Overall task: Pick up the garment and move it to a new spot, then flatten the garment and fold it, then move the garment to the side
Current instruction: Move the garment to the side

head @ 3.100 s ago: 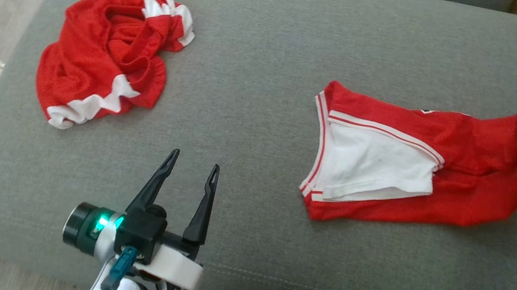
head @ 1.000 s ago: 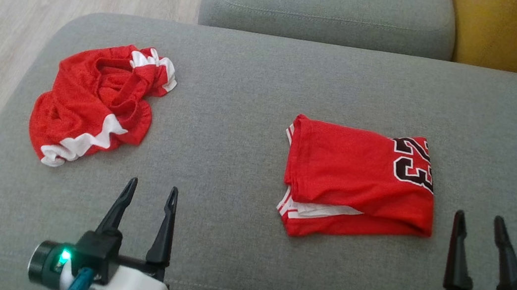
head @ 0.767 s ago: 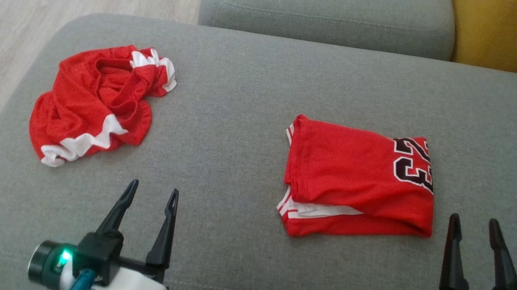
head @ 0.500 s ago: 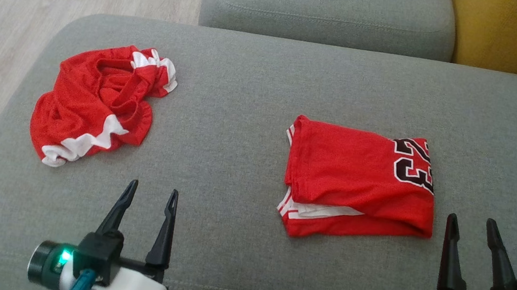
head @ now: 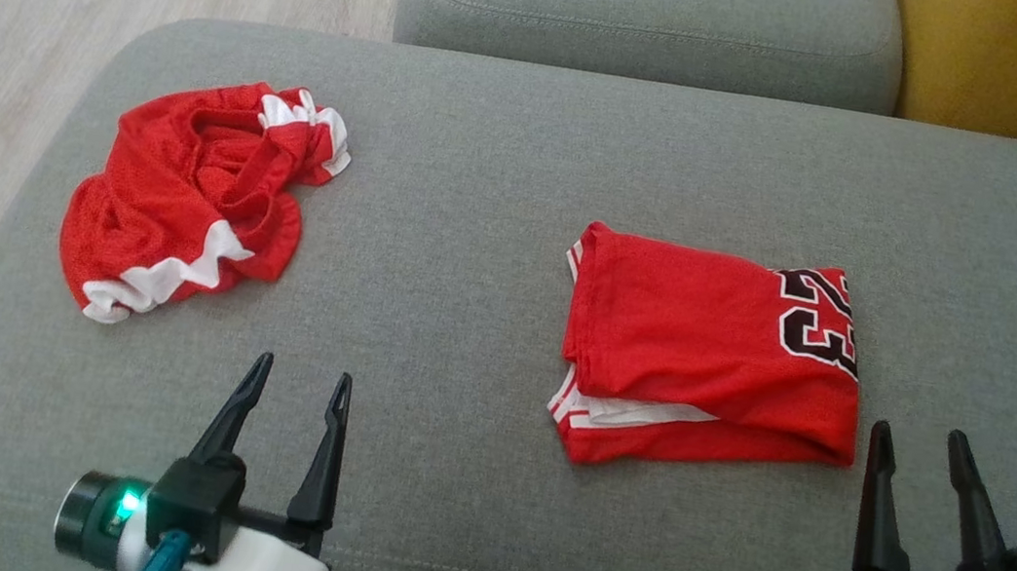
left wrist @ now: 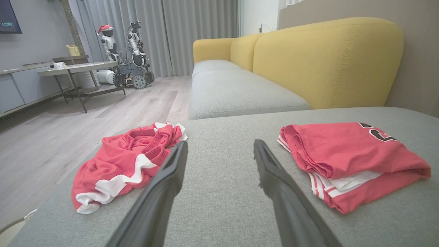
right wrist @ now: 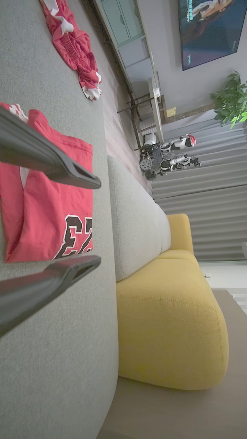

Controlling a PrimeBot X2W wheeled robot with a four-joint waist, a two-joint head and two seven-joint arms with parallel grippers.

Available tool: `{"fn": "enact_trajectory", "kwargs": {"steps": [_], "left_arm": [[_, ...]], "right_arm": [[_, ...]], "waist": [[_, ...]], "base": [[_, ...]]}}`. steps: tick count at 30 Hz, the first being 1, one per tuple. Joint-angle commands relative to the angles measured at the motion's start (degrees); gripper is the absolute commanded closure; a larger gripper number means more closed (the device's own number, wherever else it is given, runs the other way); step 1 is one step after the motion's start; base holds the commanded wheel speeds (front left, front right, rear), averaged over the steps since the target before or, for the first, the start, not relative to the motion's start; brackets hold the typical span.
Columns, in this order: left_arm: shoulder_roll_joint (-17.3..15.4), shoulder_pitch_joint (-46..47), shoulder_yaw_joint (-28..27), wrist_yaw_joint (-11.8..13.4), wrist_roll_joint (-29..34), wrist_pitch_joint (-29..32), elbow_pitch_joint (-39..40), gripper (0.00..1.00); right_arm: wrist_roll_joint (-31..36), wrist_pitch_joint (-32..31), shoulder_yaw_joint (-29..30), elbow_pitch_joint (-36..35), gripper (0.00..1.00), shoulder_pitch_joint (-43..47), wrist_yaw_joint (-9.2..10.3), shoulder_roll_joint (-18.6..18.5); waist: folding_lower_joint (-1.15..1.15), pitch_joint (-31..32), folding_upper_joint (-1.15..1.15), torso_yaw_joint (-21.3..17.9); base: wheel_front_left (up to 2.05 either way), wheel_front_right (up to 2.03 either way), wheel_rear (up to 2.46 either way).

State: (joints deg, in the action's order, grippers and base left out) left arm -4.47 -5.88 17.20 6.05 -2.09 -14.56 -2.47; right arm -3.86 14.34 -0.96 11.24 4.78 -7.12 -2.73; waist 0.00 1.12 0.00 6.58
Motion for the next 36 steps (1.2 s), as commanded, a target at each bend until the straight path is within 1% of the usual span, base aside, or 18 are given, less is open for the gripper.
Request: {"fn": "enact_trajectory", "kwargs": {"steps": [1, 12, 16, 19, 22, 28, 29, 36], "left_arm": [[0.55, 2.04, -2.35, -0.01, 0.52, -0.44, 1.6, 0.0], [0.63, 2.03, -2.3, 0.1, 0.86, -0.44, 1.7, 0.0], [0.68, 2.44, -2.02, 0.01, 0.96, -0.44, 2.03, 0.0], [0.73, 3.25, -1.58, -0.29, 1.08, -0.44, 2.31, 0.0], [0.8, 4.53, -0.81, -0.76, 1.24, -0.44, 2.69, 0.0], [1.02, 7.54, 1.14, -1.42, 1.5, -0.44, 3.04, 0.0], [1.02, 7.54, 1.14, -1.42, 1.5, -0.44, 3.04, 0.0], [1.18, 10.57, 2.54, -1.54, 1.54, -0.44, 3.92, 0.0]], "right_arm": [[-0.35, 0.65, -1.73, -1.68, 0.0, -1.43, -0.36, -0.17], [-0.7, 0.65, -1.91, -1.7, 0.0, -1.74, -0.36, -0.16], [-0.48, 0.65, -1.53, -0.13, 0.0, -3.32, -0.36, -0.15], [-0.52, 0.65, -0.96, 3.11, 0.0, -6.6, -0.36, -0.15], [-1.73, 0.11, -0.13, 8.42, 0.0, -11.49, -0.36, -0.27], [-2.4, -3.86, 2.05, 17.83, 0.0, -22.23, -0.36, -3.2], [-2.4, -3.86, 2.05, 17.83, 0.0, -22.23, -0.36, -3.2], [-2.73, -12.7, 5.9, 27.03, 0.0, -31.13, -0.36, -6.62]], "waist": [[0.0, -0.02, 0.0, 0.06], [0.0, -0.46, 0.0, 0.68], [0.0, -1.52, 0.0, 0.97], [0.0, -3.39, 0.0, 1.03], [0.0, -5.45, 0.0, 1.2], [0.0, -8.82, 0.0, 2.0], [0.0, -8.82, 0.0, 2.0], [0.0, -12.67, 0.0, 2.51]], "base": [[0.0, 0.0, 0.0], [0.0, 0.0, 0.0], [0.0, 0.0, 0.0], [0.0, 0.0, 0.0], [0.0, 0.0, 0.0], [0.0, 0.0, 0.0], [0.0, 0.0, 0.0], [0.0, 0.0, 0.0]]}}
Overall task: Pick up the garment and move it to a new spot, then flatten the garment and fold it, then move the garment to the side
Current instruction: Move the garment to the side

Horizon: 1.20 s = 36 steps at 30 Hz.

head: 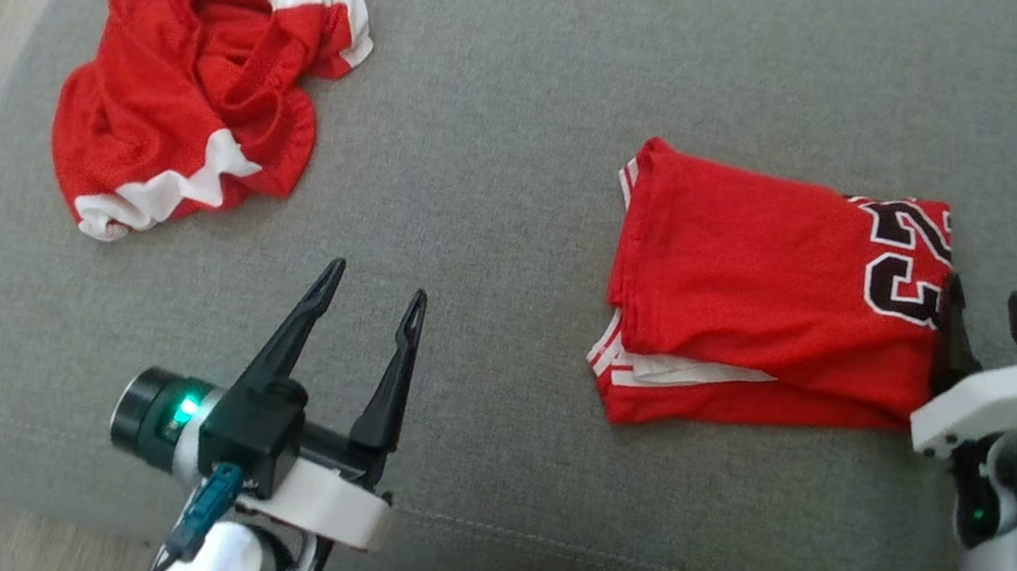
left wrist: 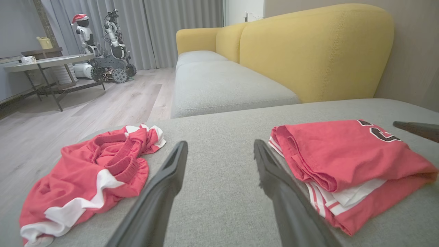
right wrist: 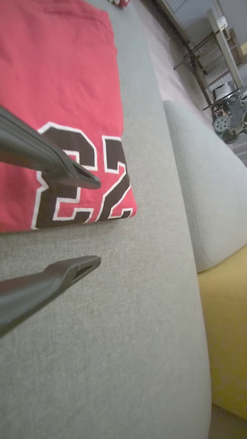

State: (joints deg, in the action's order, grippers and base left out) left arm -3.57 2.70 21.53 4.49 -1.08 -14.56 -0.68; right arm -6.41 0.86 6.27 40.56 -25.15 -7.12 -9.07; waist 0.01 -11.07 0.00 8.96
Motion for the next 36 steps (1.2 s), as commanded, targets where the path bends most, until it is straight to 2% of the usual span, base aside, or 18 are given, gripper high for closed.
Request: {"fn": "enact_trajectory", "kwargs": {"steps": [1, 8, 9, 11, 12, 13, 19, 24, 31, 36], "left_arm": [[0.3, 2.24, -1.51, -0.01, 0.58, -0.44, 2.17, 0.0], [0.39, 3.98, -0.19, 0.05, 0.7, -0.44, 2.18, 0.0], [0.4, 4.38, 0.15, 0.06, 0.81, -0.44, 2.1, 0.0], [0.41, 4.68, 0.23, 0.25, 0.83, -0.44, 2.19, 0.0], [0.41, 4.8, 0.15, 0.39, 0.81, -0.44, 2.32, 0.0], [0.4, 4.89, 0.07, 0.53, 0.79, -0.44, 2.45, 0.0], [0.28, 5.29, 0.06, 0.63, 0.59, -0.44, 3.57, 0.0], [-0.11, 6.52, 0.08, 0.24, 0.62, -0.44, 4.7, 0.0], [-1.37, 9.38, -0.92, 0.27, 1.17, -0.44, 6.78, 0.0], [-2.28, 10.89, -1.62, 0.2, 1.17, -0.44, 8.16, 0.0]], "right_arm": [[-0.22, -0.35, -1.29, -1.31, 0.0, -2.18, -0.36, -0.7], [-0.82, -7.28, -1.63, 4.35, 0.0, -7.04, -0.36, -2.07], [-1.41, -9.61, -2.86, 5.85, 0.12, -7.57, -0.36, -2.03], [-2.85, -11.54, -4.29, 6.48, 0.55, -8.08, -0.36, -1.74], [-3.63, -12.18, -5.15, 6.38, 0.7, -8.35, -0.36, -1.71], [-4.33, -12.52, -5.91, 6.09, 1.0, -8.57, -0.36, -1.88], [-6.03, -10.57, -7.93, 2.12, 1.0, -10.62, -0.36, -5.49], [-5.7, -9.32, -7.98, -2.8, 1.0, -13.34, -0.36, -9.95], [-2.04, -12.33, -6.69, -9.84, 1.0, -16.35, -0.36, -17.41], [0.8, -14.49, -4.8, -13.75, 1.0, -17.78, -0.36, -19.58]], "waist": [[-0.01, -1.01, 0.0, 0.12], [-0.01, -3.53, 0.0, 0.01], [-0.01, -3.79, 0.0, 0.01], [-0.01, -4.02, 0.0, -0.22], [-0.01, -4.15, 0.0, -0.45], [-0.01, -4.25, 0.0, -0.71], [-0.01, -5.99, 0.0, -3.65], [-0.01, -8.86, 0.0, -7.14], [-0.01, -12.99, 0.0, -11.59], [-0.01, -15.34, 0.0, -13.59]], "base": [[0.0, 0.0, 0.0], [0.0, 0.0, 0.0], [0.0, 0.0, 0.0], [0.0, 0.0, 0.0], [0.0, 0.0, 0.0], [0.0, 0.0, 0.0], [0.0, 0.0, 0.0], [0.0, 0.0, 0.0], [0.0, 0.0, 0.0], [0.0, 0.0, 0.0]]}}
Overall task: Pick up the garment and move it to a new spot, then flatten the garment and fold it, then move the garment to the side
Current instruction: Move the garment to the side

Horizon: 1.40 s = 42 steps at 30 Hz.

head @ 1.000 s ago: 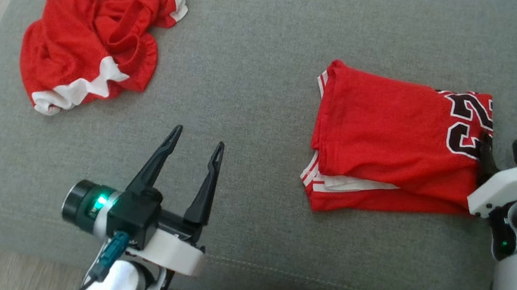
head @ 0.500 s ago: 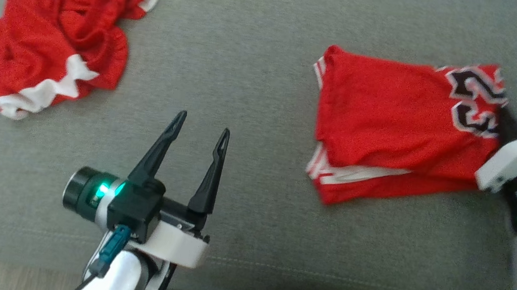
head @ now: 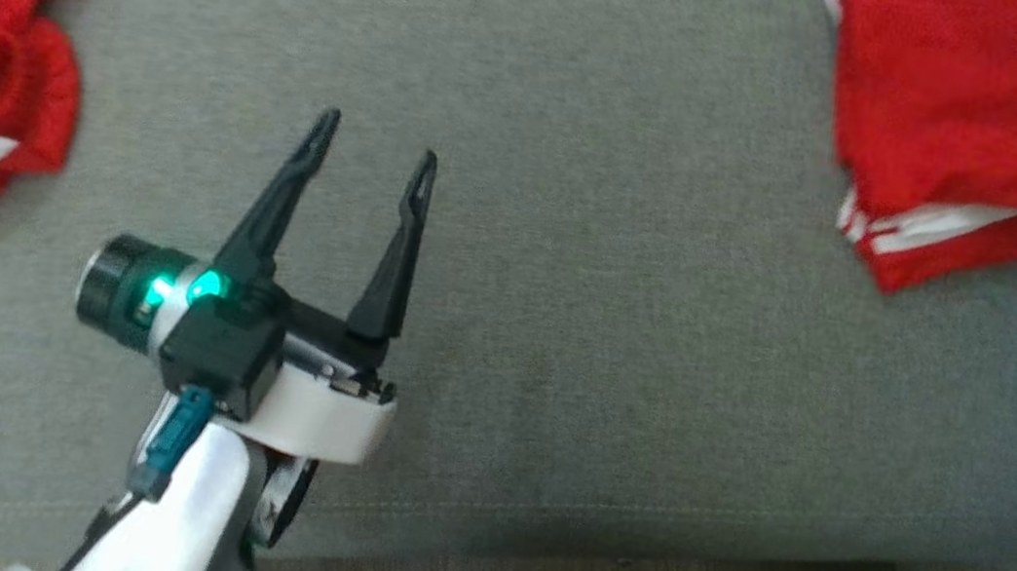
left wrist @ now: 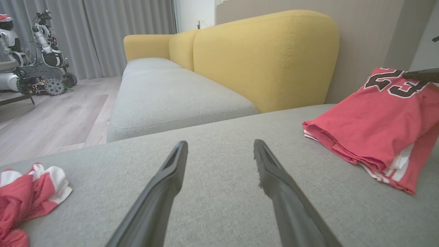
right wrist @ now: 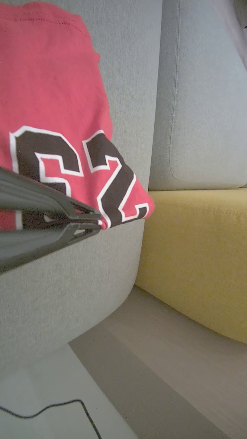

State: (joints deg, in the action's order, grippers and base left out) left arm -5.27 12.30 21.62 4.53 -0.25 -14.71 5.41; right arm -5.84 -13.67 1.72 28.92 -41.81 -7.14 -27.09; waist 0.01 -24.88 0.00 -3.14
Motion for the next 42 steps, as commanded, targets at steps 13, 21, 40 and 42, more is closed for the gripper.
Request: {"fn": "enact_trajectory", "kwargs": {"steps": [13, 21, 40, 42], "left_arm": [[-2.41, 4.86, -2.82, -0.35, 0.04, -0.29, 4.56, 0.0], [-2.17, 4.93, -2.71, -0.18, -0.47, -0.29, 3.88, 0.0], [1.02, -3.78, -4.67, 1.37, -5.65, -0.29, -3.98, 0.0], [1.27, -4.82, -5.47, 2.08, -5.43, -0.29, -4.34, 0.0]], "right_arm": [[9.55, -5.91, 6.18, -11.36, 1.0, -2.01, -0.35, -3.54], [20.69, -7.19, 12.14, -14.73, 0.0, -0.13, -0.35, -0.93], [8.44, 19.98, -1.65, -9.36, 0.0, 16.84, -0.35, 16.77], [7.01, 24.35, -2.71, -7.04, 0.0, 19.14, -0.35, 18.1]], "waist": [[-0.01, -7.31, 0.0, -2.31], [-0.01, -6.07, 0.0, -0.43], [-0.01, 13.23, 0.0, 8.93], [-0.01, 14.93, 0.0, 9.72]], "base": [[0.0, 0.0, 0.0], [0.0, 0.0, 0.0], [0.0, 0.0, 0.0], [0.0, 0.0, 0.0]]}}
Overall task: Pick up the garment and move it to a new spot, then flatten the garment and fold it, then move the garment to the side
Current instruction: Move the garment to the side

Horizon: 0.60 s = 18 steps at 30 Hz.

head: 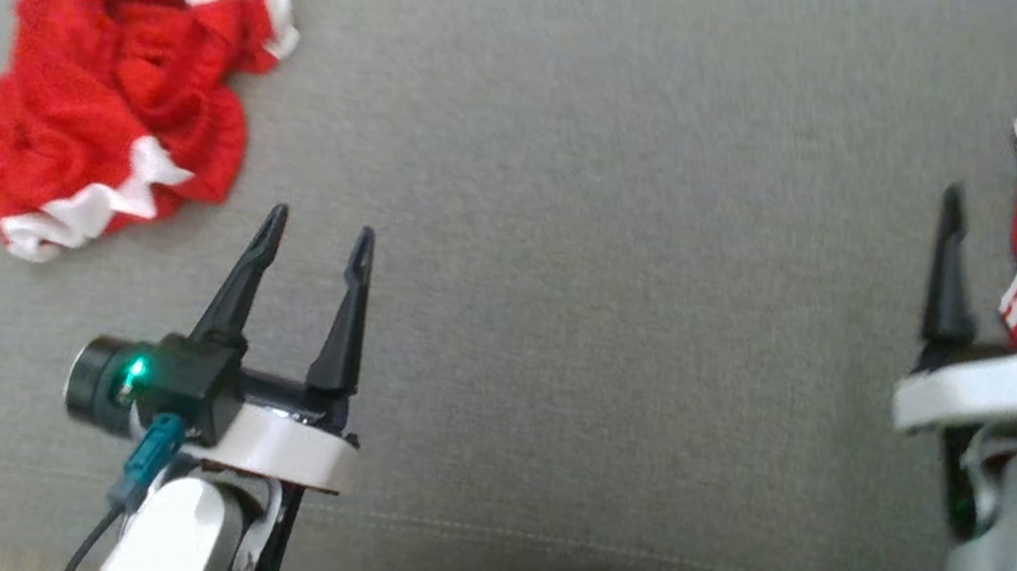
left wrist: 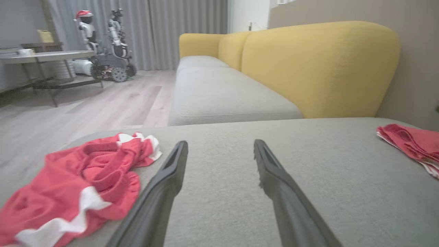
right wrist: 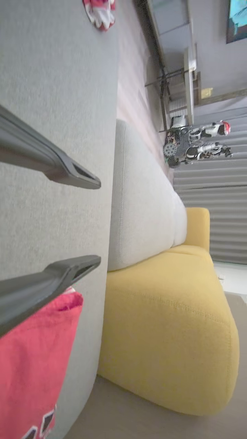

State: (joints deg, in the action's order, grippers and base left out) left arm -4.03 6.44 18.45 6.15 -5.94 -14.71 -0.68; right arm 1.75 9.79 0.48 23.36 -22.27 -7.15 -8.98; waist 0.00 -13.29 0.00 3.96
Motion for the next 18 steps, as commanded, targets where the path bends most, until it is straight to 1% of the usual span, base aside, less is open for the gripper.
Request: {"fn": "enact_trajectory", "kwargs": {"steps": [1, 2, 3, 6, 9, 12, 16, 18], "left_arm": [[0.13, 0.47, -2.55, 0.53, 0.25, -0.29, 1.46, 0.0], [0.23, -0.09, -2.67, 0.42, 0.24, -0.29, 1.25, 0.0], [0.23, -0.09, -2.67, 0.42, 0.24, -0.29, 1.25, 0.0], [0.45, -1.81, -3.18, -0.12, 0.19, -0.29, 0.73, 0.0], [0.62, -3.44, -4.14, -0.52, 0.24, -0.29, 1.31, 0.0], [0.75, -5.3, -4.82, -1.1, 0.64, -0.29, 2.22, 0.0], [0.87, -7.88, -5.69, -1.73, 1.49, -0.29, 3.99, 0.0], [0.89, -9.0, -5.65, -2.09, 2.62, -0.29, 4.27, 0.0]], "right_arm": [[-1.4, 2.48, -2.1, -0.34, 0.0, 0.62, -0.34, 0.72], [-1.93, 3.64, -1.77, 0.6, 0.0, 1.57, -0.34, 1.41], [-1.93, 3.64, -1.77, 0.6, 0.0, 1.57, -0.34, 1.41], [-2.57, 5.07, -1.72, 1.15, 0.0, 4.56, -0.34, 3.22], [-2.9, 5.16, -1.7, -5.44, 0.0, 8.46, -0.34, 4.53], [-3.1, 5.18, 0.38, -11.69, 0.0, 14.2, -0.34, 5.5], [-3.64, 5.19, 2.88, -18.49, 0.0, 20.5, -0.34, 6.03], [-5.01, 5.19, 2.96, -20.39, 0.0, 23.03, -0.34, 6.06]], "waist": [[0.0, 4.3, 0.0, 2.95], [0.0, 5.27, 0.0, 3.3], [0.0, 5.27, 0.0, 3.3], [0.0, 7.74, 0.0, 4.14], [0.0, 9.65, 0.0, 4.5], [0.0, 11.66, 0.0, 4.79], [0.0, 12.97, 0.0, 4.65], [0.0, 13.4, 0.0, 4.35]], "base": [[0.0, 0.0, 0.0], [0.0, 0.0, 0.0], [0.0, 0.0, 0.0], [0.0, 0.0, 0.0], [0.0, 0.0, 0.0], [0.0, 0.0, 0.0], [0.0, 0.0, 0.0], [0.0, 0.0, 0.0]]}}
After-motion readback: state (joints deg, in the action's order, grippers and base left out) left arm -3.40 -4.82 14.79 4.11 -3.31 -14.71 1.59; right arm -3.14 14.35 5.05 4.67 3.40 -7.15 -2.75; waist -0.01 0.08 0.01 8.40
